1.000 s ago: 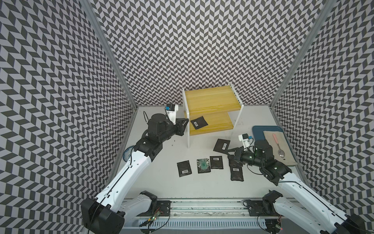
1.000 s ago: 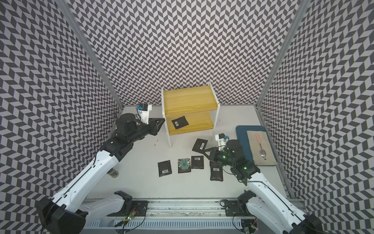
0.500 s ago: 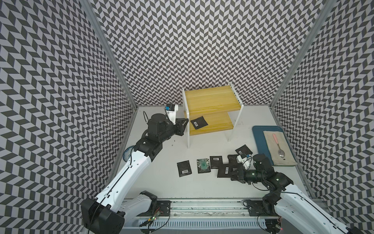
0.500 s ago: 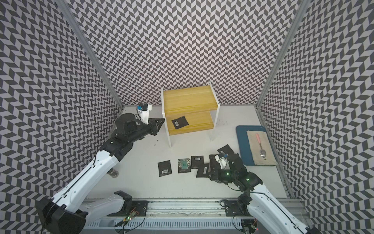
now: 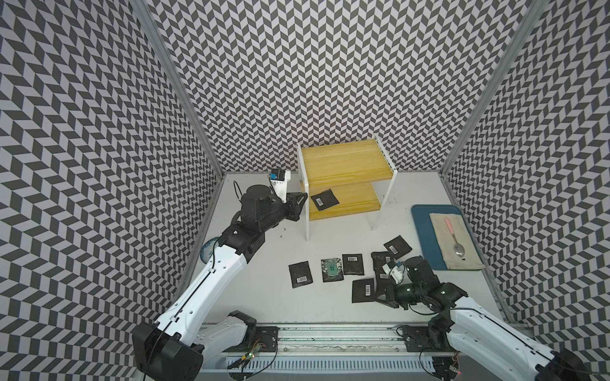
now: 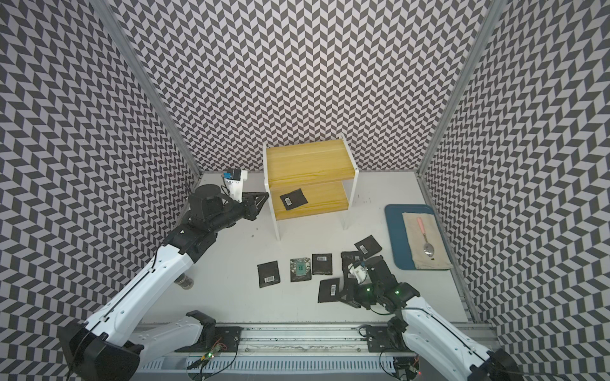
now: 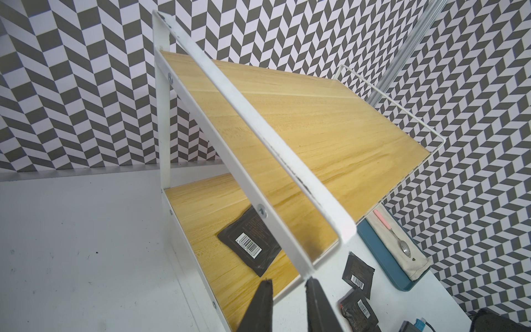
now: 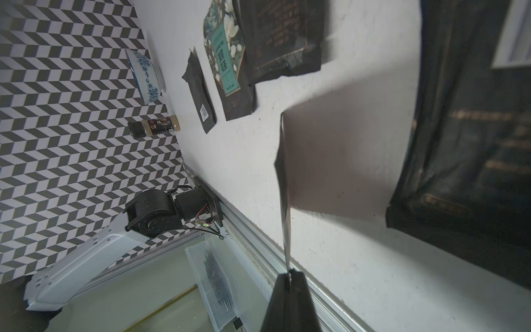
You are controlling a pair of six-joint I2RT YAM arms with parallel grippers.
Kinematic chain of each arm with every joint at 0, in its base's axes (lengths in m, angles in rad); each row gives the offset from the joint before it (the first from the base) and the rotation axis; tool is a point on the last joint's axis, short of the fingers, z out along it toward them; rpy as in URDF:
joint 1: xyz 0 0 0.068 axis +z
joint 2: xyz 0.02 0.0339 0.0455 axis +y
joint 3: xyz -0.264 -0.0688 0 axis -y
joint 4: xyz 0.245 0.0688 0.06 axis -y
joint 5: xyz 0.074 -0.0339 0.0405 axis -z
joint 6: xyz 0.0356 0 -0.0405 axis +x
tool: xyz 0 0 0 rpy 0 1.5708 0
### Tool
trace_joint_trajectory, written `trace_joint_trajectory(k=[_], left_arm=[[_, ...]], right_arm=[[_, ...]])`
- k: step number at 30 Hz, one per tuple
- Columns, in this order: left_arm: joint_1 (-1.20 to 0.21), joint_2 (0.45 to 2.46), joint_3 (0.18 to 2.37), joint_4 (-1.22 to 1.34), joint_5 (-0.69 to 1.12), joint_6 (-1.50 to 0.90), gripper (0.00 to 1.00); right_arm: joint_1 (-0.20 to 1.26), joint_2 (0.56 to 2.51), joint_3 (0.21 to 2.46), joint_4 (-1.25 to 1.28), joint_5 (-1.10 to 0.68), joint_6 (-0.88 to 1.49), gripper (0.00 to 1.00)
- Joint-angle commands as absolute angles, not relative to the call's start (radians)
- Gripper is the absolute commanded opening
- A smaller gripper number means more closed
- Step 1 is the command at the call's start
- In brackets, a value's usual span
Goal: Remove the tea bags from the shelf
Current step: Place the tea bag at the center of the board.
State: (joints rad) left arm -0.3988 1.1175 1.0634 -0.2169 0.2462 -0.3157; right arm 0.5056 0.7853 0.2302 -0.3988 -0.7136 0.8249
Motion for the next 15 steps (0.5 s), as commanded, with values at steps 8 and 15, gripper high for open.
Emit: trace_joint_trajectory(k=[8, 15], left_arm=[[-0.390, 1.116, 1.050, -0.211, 0.219, -0.325, 0.24], [-0.390, 1.115, 1.048, -0.209, 0.216, -0.321, 0.24]], right_arm=[[0.511, 0.884, 0.246, -0.325, -0.668, 0.777, 0.03], [0.512, 0.928, 0.284, -0.337, -0.635, 0.743, 0.04]])
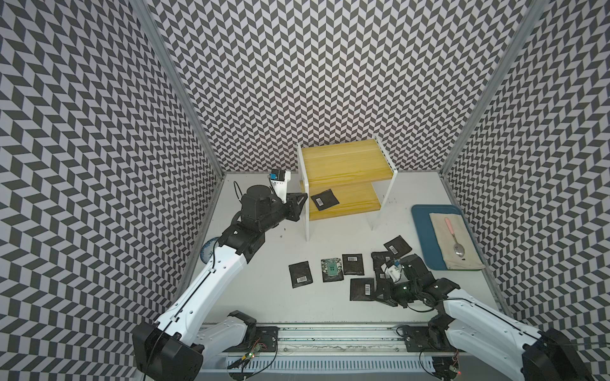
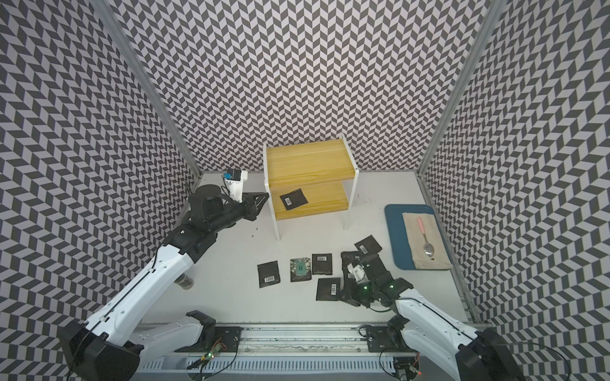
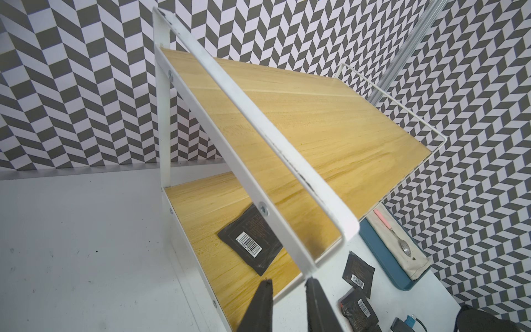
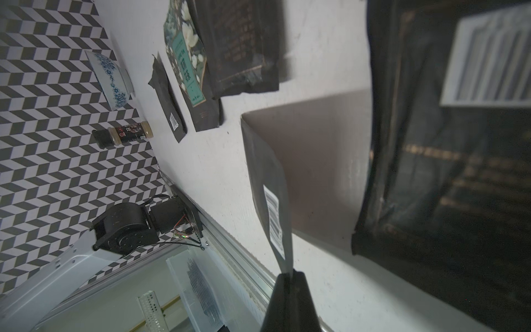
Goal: Remove the tea bags from the shelf
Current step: Place the tea bag at the center of the board.
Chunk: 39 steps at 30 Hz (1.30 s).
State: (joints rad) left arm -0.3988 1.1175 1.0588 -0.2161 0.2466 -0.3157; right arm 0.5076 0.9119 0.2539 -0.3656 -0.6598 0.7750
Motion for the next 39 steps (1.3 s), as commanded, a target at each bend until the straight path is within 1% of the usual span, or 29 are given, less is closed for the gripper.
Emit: trace_joint_trajectory(k=[1, 5, 7, 12, 22, 27, 31, 39], left_arm=[[-0.390, 1.115, 1.049, -0.208, 0.216, -0.321, 0.24], [-0.390, 1.117, 1.048, -0.206, 0.216, -0.322, 0.24], [-0.390, 1.117, 1.048, -0.204, 0.216, -0.323, 0.24], [-0.390, 1.117, 1.048, -0.202, 0.217, -0.326, 0.24], [-0.390, 1.117, 1.049, -0.201, 0.216, -0.327, 0.24], [-0.390, 1.118, 1.045, -0.201, 0.216, -0.325, 0.24], [-0.390, 1.117, 1.035, -0.193, 0.215, -0.328, 0.24], [-0.390, 1.120, 1.041, -0.191, 0.225, -0.335, 0.24]], right_arm=[[0.511, 0.940, 0.289, -0.337, -0.636, 0.735, 0.04], [0.511, 0.981, 0.308, -0.339, -0.635, 0.714, 0.06], [0.511, 0.988, 0.311, -0.341, -0.638, 0.709, 0.09], [0.511, 0.991, 0.341, -0.390, -0.606, 0.680, 0.27], [0.505, 0.956, 0.406, -0.454, -0.568, 0.660, 0.29], [0.505, 0.917, 0.481, -0.466, -0.545, 0.668, 0.41], [0.505, 0.893, 0.525, -0.396, -0.558, 0.733, 0.50], [0.517, 0.932, 0.581, -0.194, -0.582, 0.826, 0.59]])
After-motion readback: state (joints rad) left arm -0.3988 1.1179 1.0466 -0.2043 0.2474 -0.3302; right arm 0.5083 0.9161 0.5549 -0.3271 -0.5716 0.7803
